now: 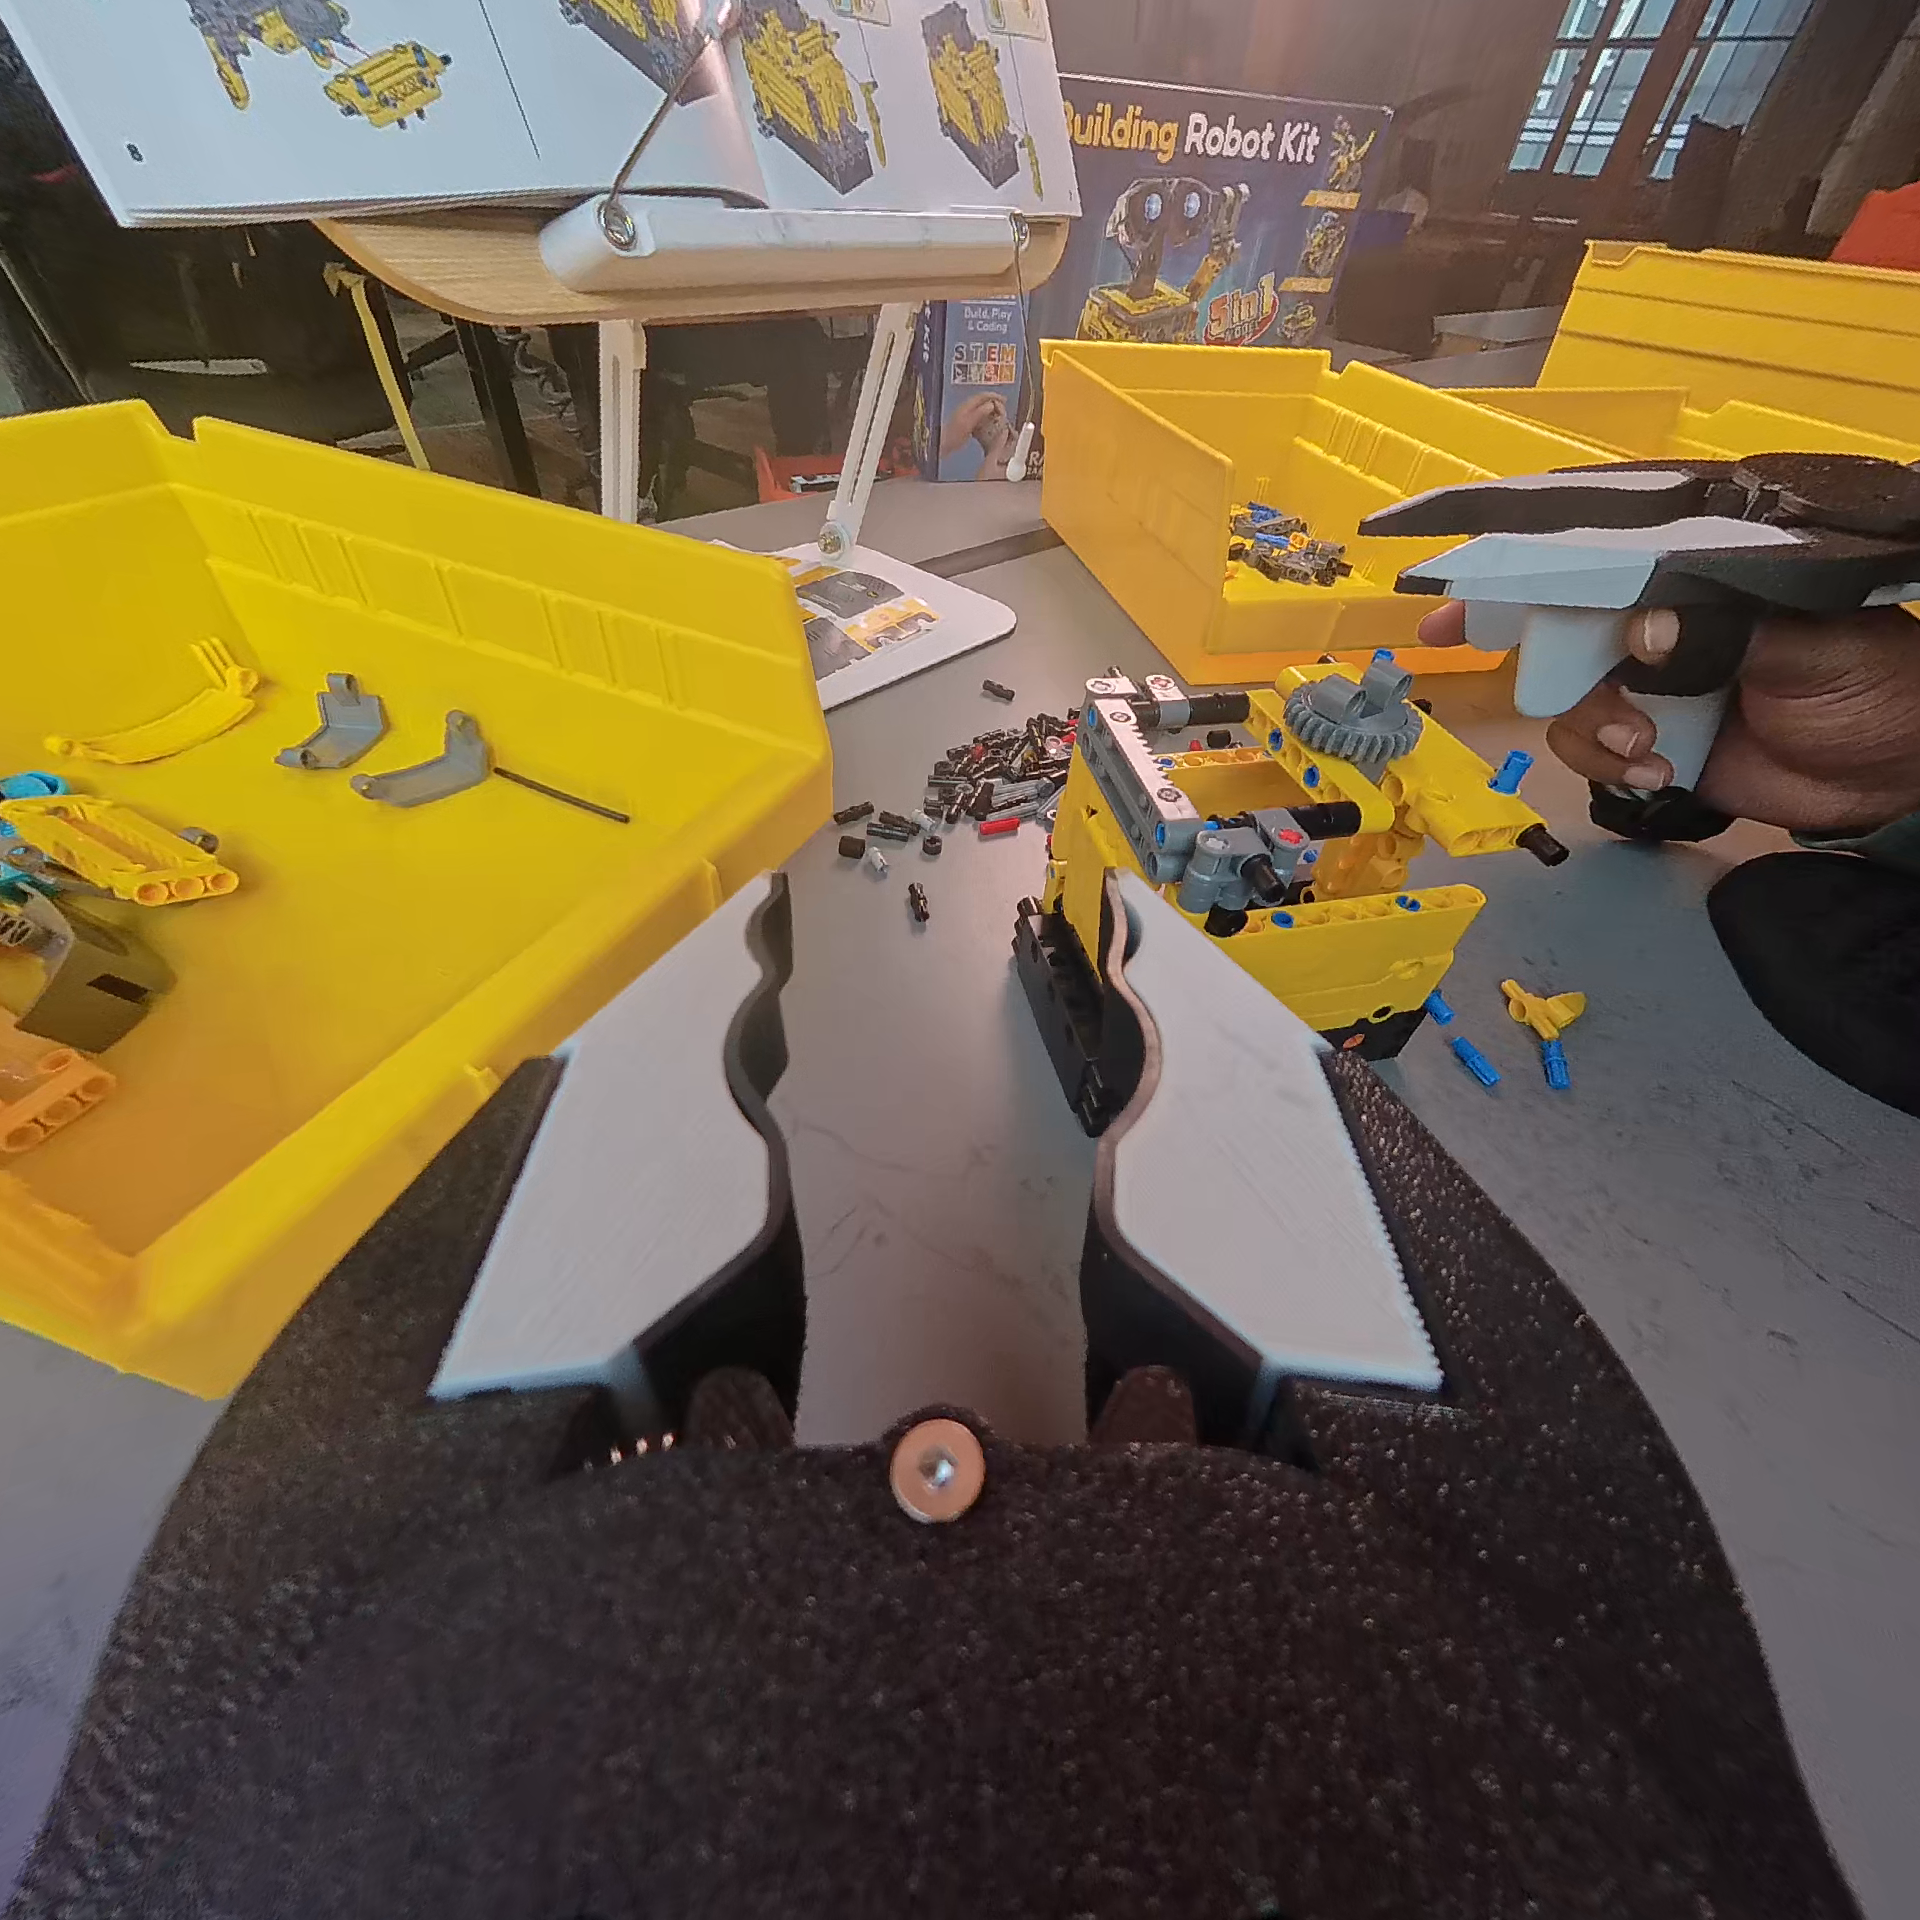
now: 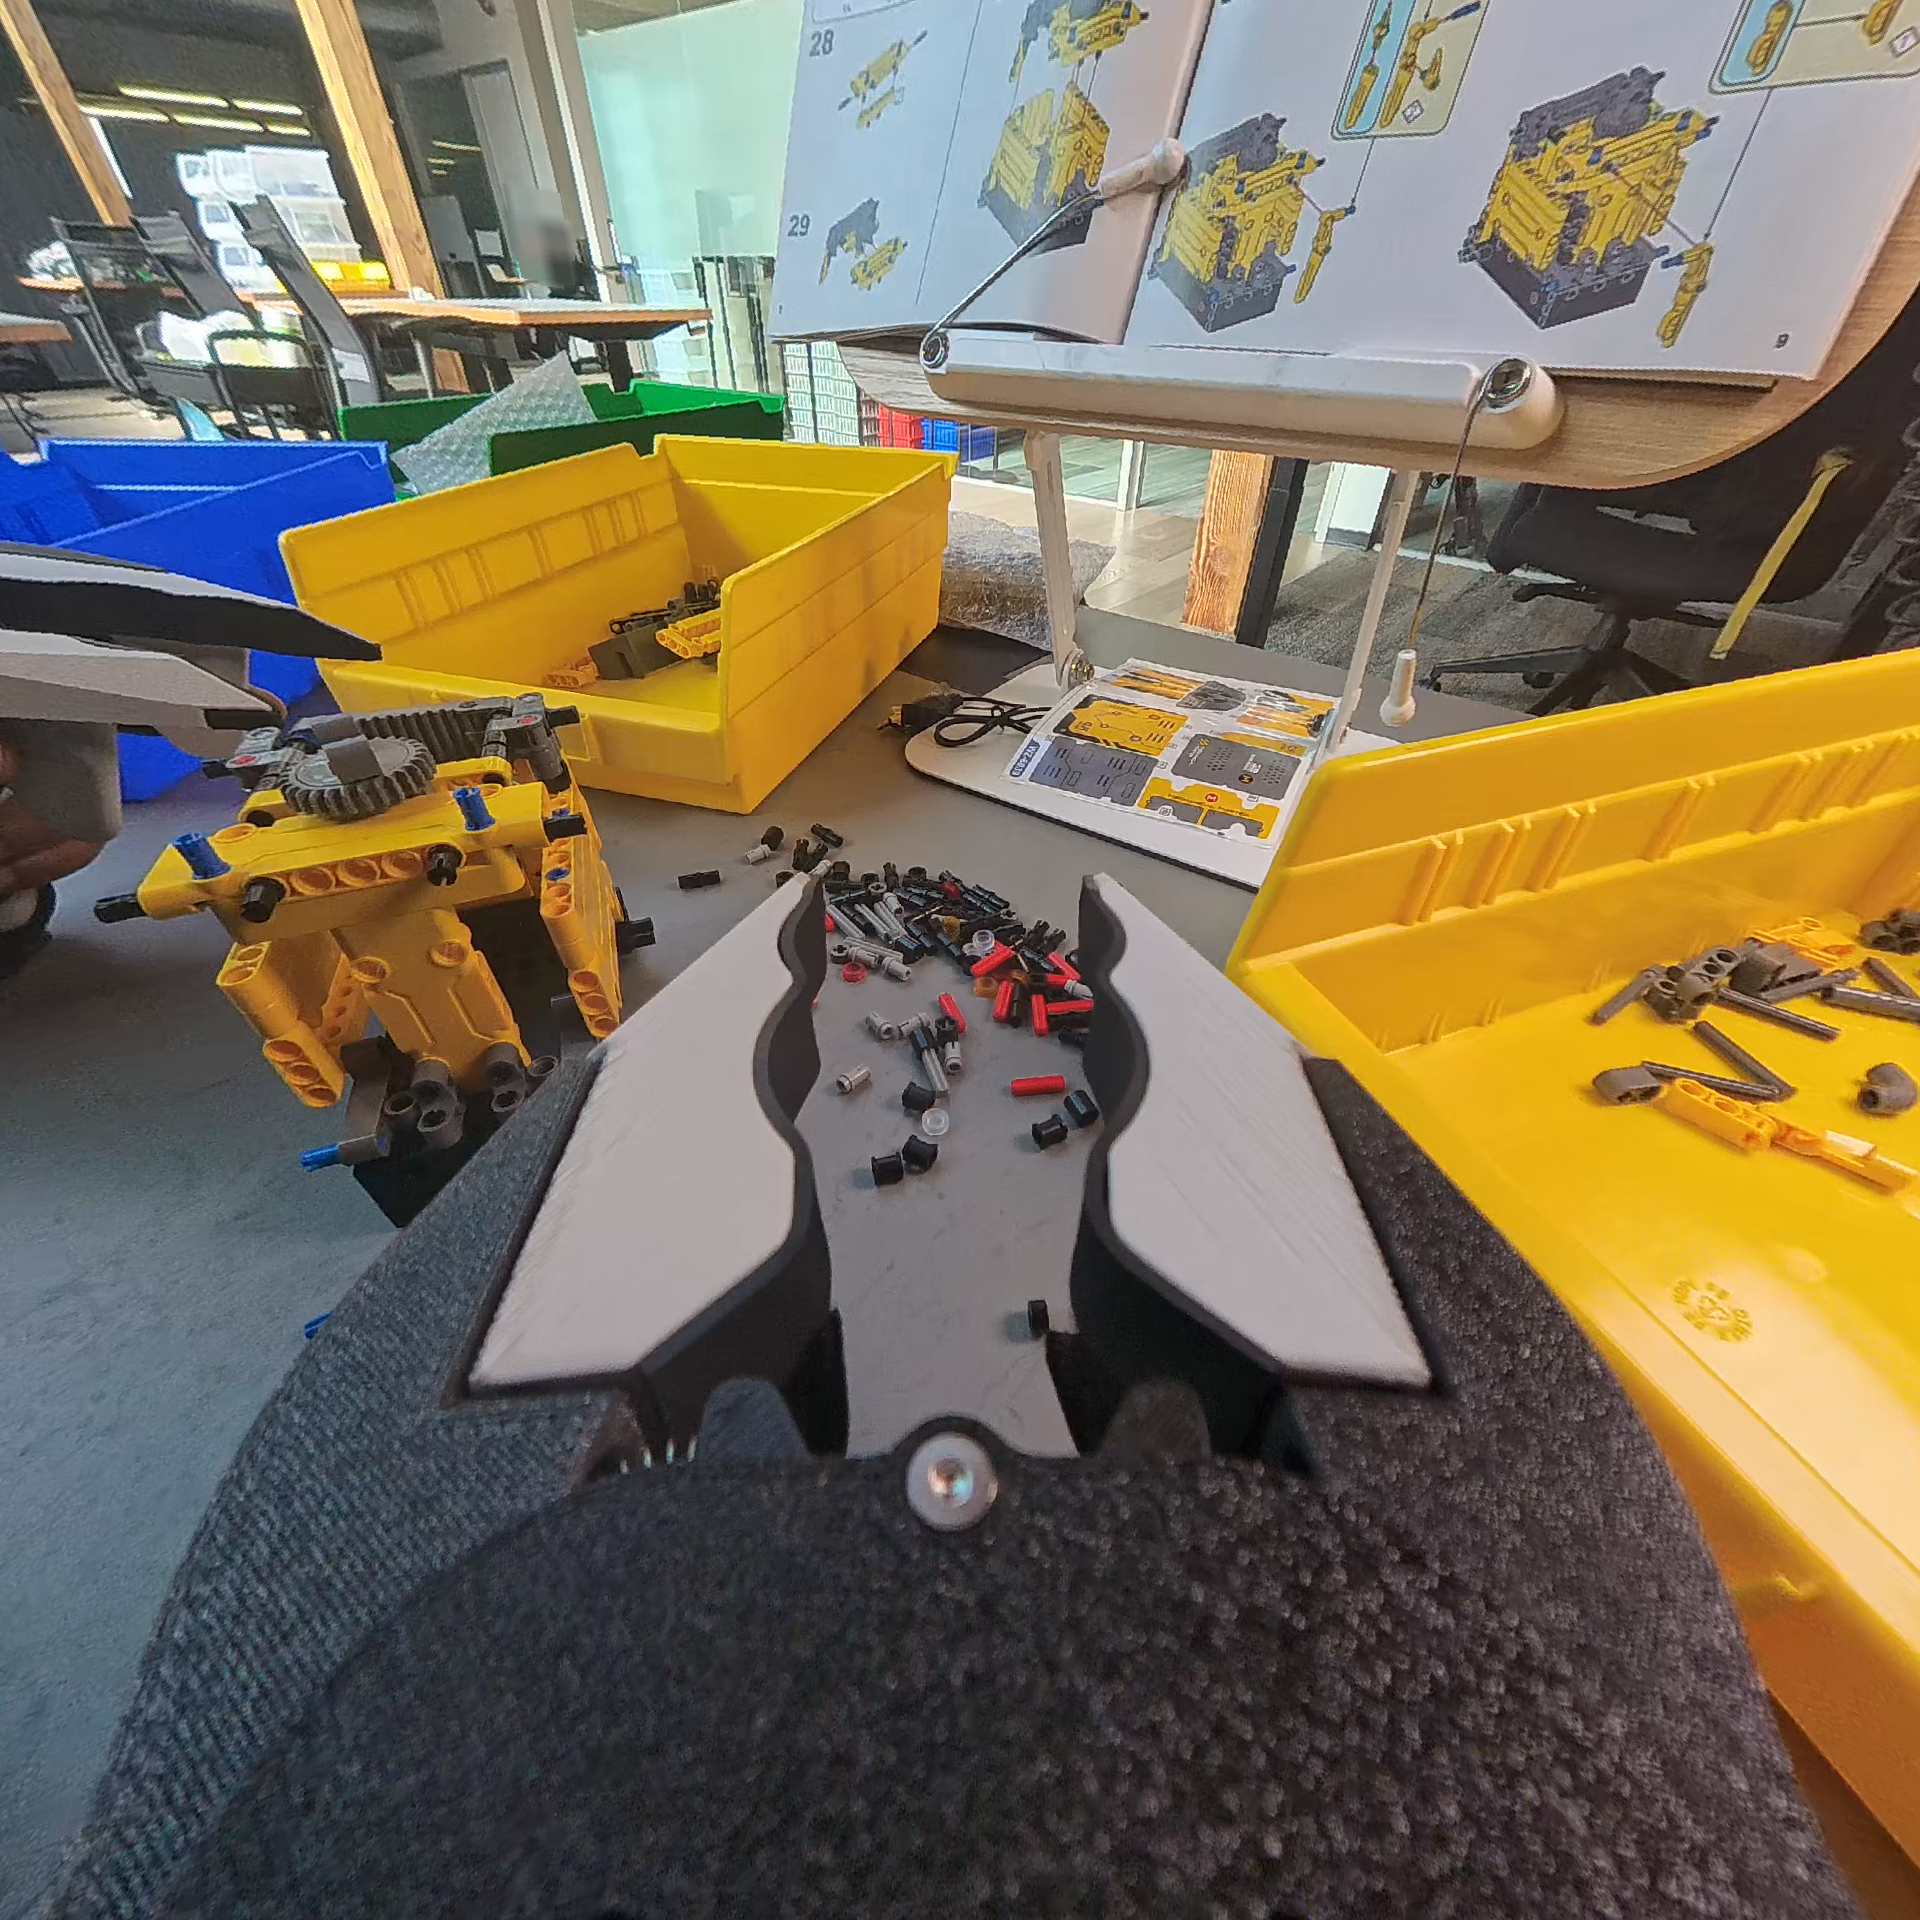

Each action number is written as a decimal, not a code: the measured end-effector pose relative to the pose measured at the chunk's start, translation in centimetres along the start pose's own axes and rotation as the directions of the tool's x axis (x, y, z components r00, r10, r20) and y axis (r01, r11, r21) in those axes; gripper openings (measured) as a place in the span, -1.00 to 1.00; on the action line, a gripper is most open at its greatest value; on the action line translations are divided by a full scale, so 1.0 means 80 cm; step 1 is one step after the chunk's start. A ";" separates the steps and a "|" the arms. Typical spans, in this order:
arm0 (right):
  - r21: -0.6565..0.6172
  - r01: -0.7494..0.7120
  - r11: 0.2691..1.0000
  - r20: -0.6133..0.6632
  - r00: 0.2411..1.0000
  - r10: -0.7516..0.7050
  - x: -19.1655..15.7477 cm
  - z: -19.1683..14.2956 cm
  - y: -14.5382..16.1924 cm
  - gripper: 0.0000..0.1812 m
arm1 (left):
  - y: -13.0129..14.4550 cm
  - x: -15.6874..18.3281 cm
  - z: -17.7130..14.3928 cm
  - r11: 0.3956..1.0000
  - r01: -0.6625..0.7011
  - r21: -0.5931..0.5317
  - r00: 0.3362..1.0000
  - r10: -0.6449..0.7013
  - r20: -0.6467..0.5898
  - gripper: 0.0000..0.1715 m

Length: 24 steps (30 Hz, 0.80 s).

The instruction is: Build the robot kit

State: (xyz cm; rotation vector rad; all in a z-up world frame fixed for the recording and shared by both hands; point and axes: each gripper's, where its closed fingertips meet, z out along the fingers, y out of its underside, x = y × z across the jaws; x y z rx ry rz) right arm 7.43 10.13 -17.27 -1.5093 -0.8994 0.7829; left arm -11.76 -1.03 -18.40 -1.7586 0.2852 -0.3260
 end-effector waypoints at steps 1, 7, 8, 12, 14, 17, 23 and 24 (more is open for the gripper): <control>0.000 0.000 1.000 0.000 1.000 0.000 0.000 0.000 0.000 -0.47 | 0.000 0.000 0.000 1.000 0.001 0.000 1.000 -0.001 0.000 -0.32; -0.002 -0.001 1.000 0.002 1.000 0.001 0.000 0.000 0.000 -0.48 | 0.000 -0.001 0.000 1.000 0.002 0.002 1.000 -0.002 0.002 -0.32; -0.002 0.001 1.000 -0.001 1.000 -0.001 0.000 0.000 -0.003 -0.48 | 0.000 -0.001 0.000 1.000 0.003 0.000 1.000 -0.003 0.004 -0.32; 0.023 0.003 1.000 -0.049 0.999 -0.002 0.019 -0.028 -0.073 -0.62 | 0.000 -0.007 0.000 0.999 0.033 0.002 0.999 -0.033 0.009 -0.33; -0.010 0.051 0.999 -0.075 0.996 -0.052 0.043 -0.049 -0.120 -0.63 | -0.001 -0.009 -0.002 0.999 0.050 0.012 0.999 -0.050 0.006 -0.34; -0.062 0.130 0.990 -0.130 0.982 -0.138 0.107 -0.070 -0.177 -0.64 | -0.003 -0.010 -0.004 0.997 0.068 0.022 0.998 -0.068 0.000 -0.34; -0.570 0.227 0.790 -0.083 0.940 -0.330 0.289 -0.047 -0.112 -0.68 | -0.002 -0.008 -0.004 0.998 0.067 0.016 0.998 -0.066 -0.004 -0.36; -0.647 0.231 0.727 -0.046 0.940 -0.339 0.312 -0.042 -0.089 -0.73 | -0.002 -0.009 -0.004 0.998 0.067 0.015 0.998 -0.067 -0.002 -0.36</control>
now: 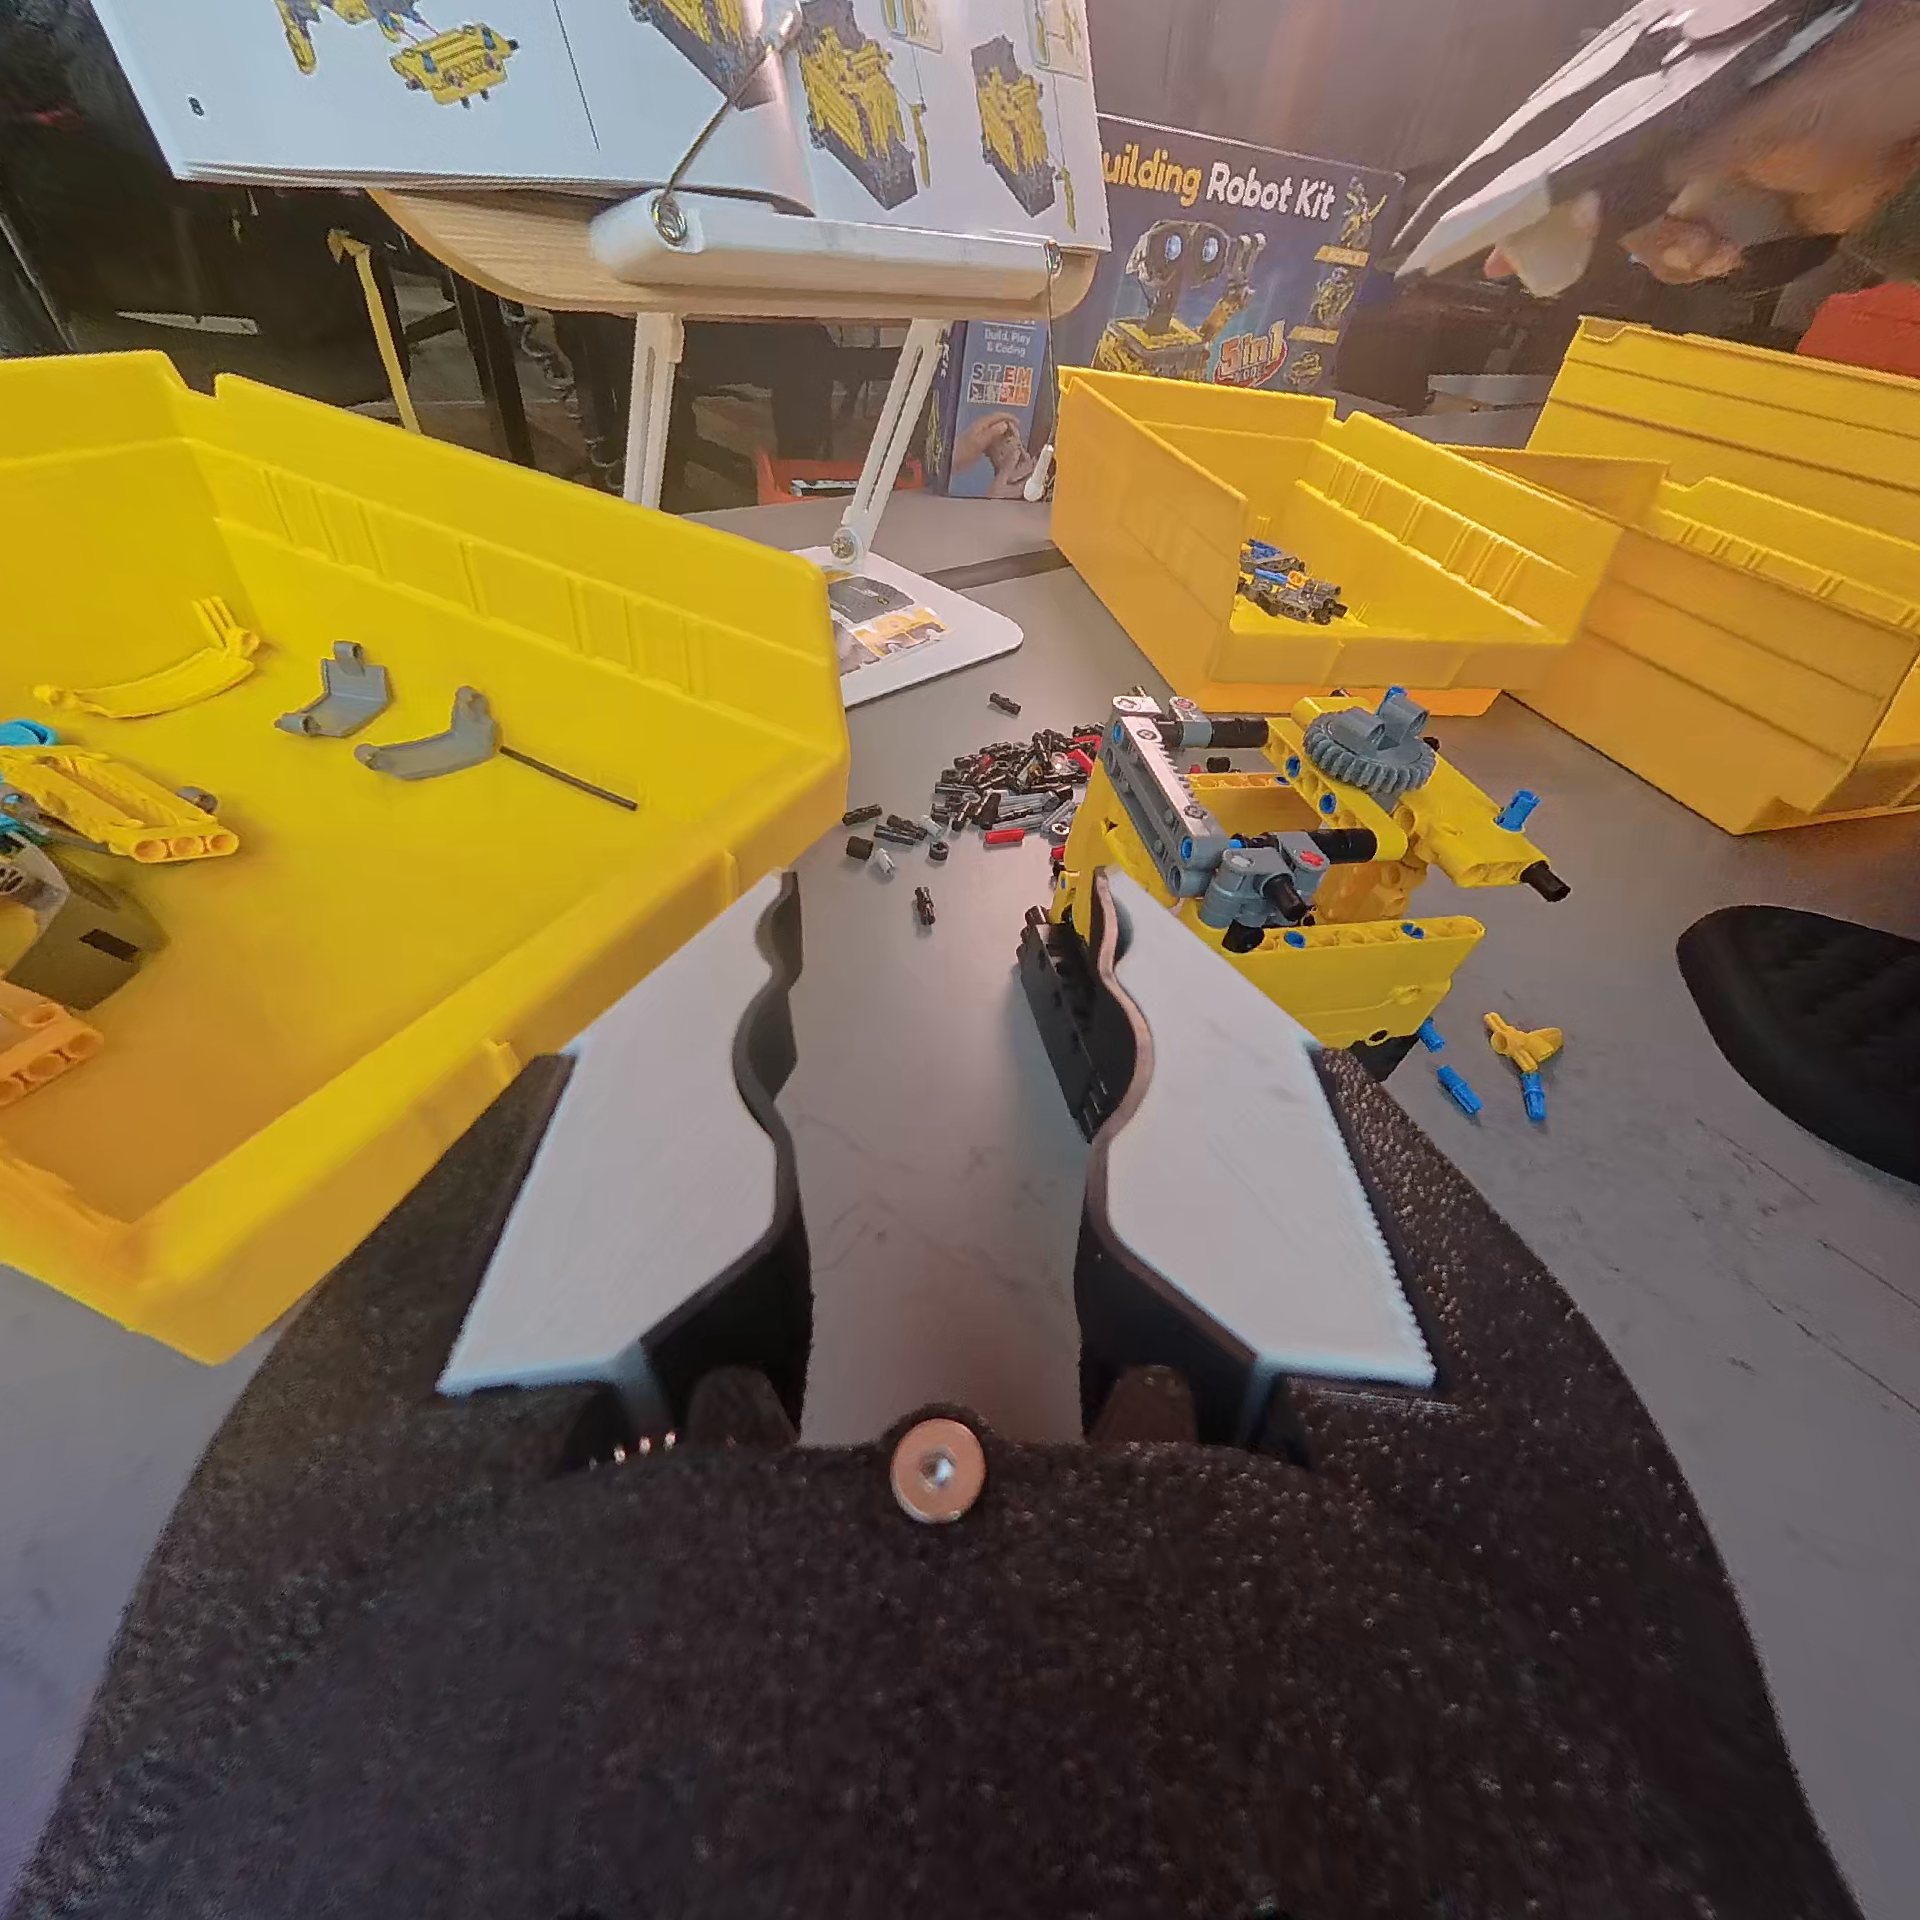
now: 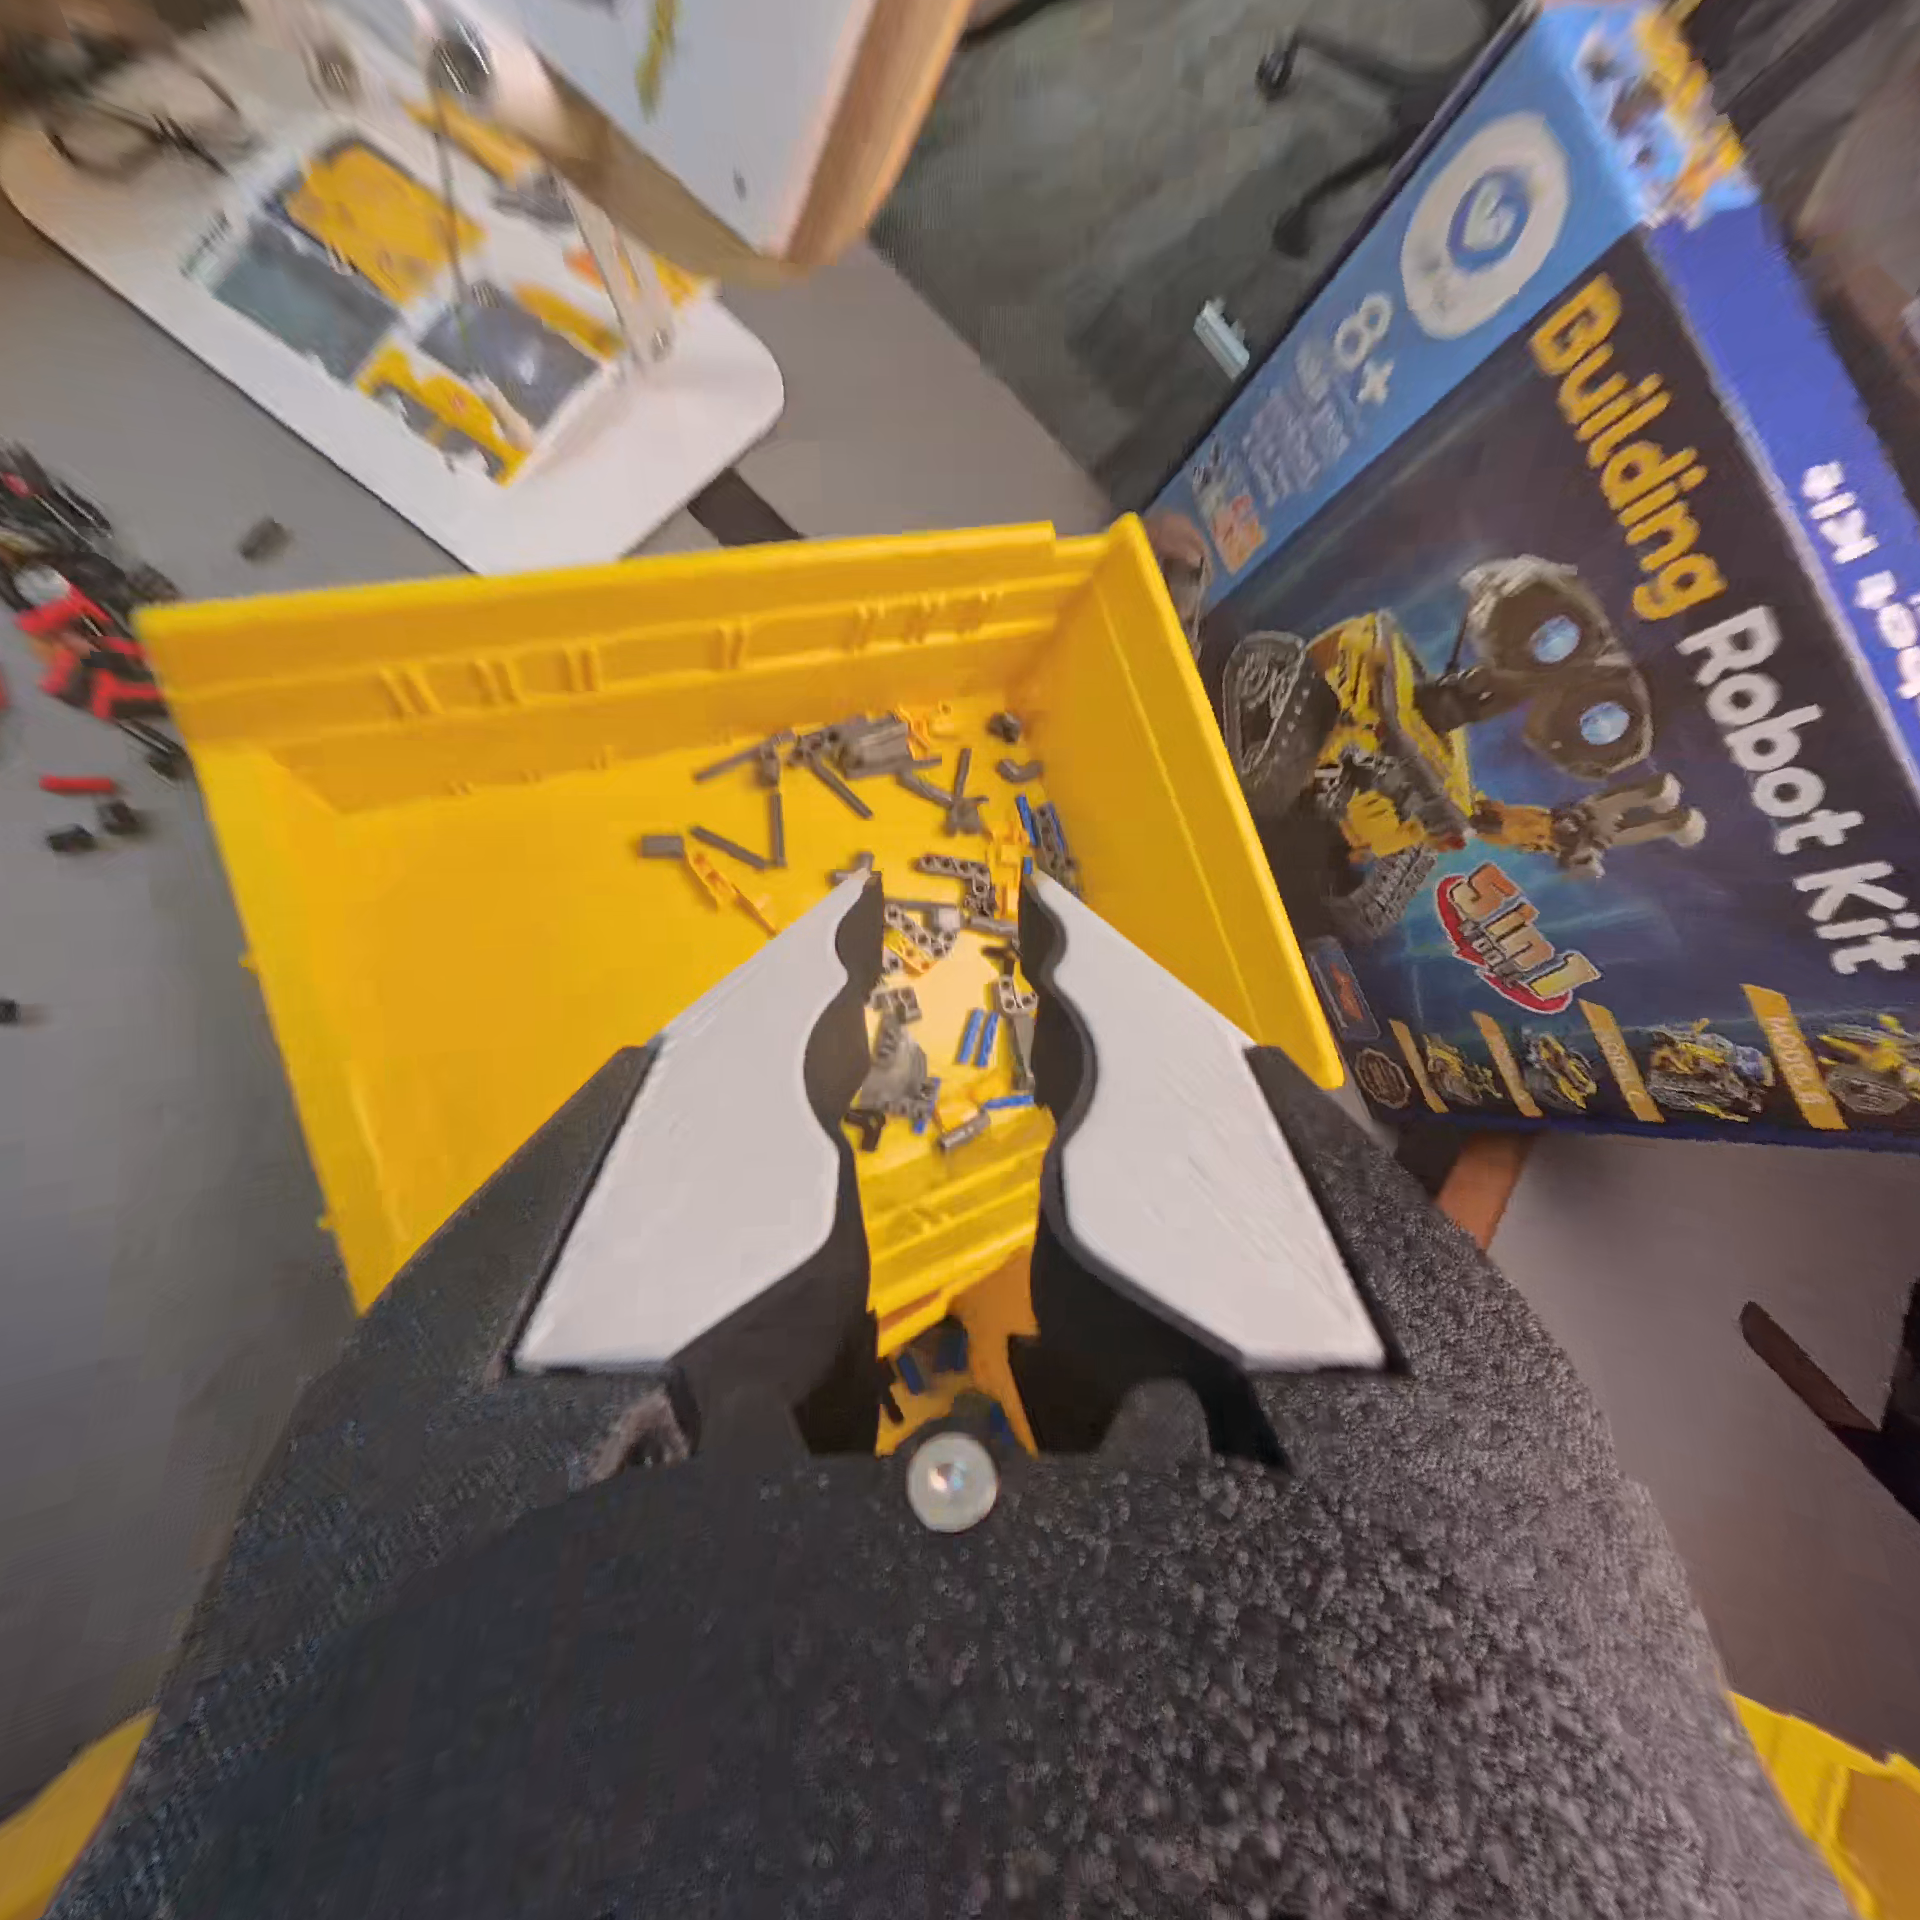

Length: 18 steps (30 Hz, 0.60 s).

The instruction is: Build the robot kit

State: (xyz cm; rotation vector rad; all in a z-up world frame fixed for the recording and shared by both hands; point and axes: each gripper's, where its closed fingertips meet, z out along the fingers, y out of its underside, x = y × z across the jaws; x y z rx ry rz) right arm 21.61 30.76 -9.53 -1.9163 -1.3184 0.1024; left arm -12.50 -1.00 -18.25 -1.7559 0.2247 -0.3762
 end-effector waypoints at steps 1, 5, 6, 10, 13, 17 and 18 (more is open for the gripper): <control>-0.099 0.025 0.995 0.031 0.999 -0.022 0.011 0.023 0.020 -0.76 | 0.000 -0.001 0.000 1.000 0.003 -0.001 1.000 -0.003 0.002 -0.36; -0.412 0.173 0.894 0.138 0.982 -0.127 0.040 0.093 0.086 -0.81 | 0.001 -0.007 0.000 1.000 0.030 -0.001 1.000 -0.030 0.006 -0.37; -0.466 0.206 0.860 0.161 0.976 -0.147 0.045 0.107 0.099 -0.83 | 0.000 -0.007 -0.001 0.999 0.037 0.000 0.999 -0.037 0.006 -0.38; -0.652 0.201 0.731 0.165 0.979 -0.121 0.064 0.150 0.140 -0.88 | 0.001 -0.011 -0.003 0.999 0.050 0.001 0.999 -0.050 0.012 -0.38; -0.751 0.117 0.650 0.115 0.992 -0.046 0.073 0.165 0.164 -0.88 | 0.001 -0.014 -0.004 0.998 0.067 0.002 0.998 -0.067 0.009 -0.38; -0.771 0.078 0.633 0.098 0.995 -0.003 0.075 0.177 0.171 -0.89 | 0.001 -0.016 -0.004 0.996 0.088 0.005 0.996 -0.088 -0.001 -0.38; -0.771 0.078 0.632 0.106 0.994 0.006 0.072 0.179 0.172 -0.89 | 0.001 -0.016 -0.004 0.996 0.092 0.004 0.996 -0.092 -0.003 -0.38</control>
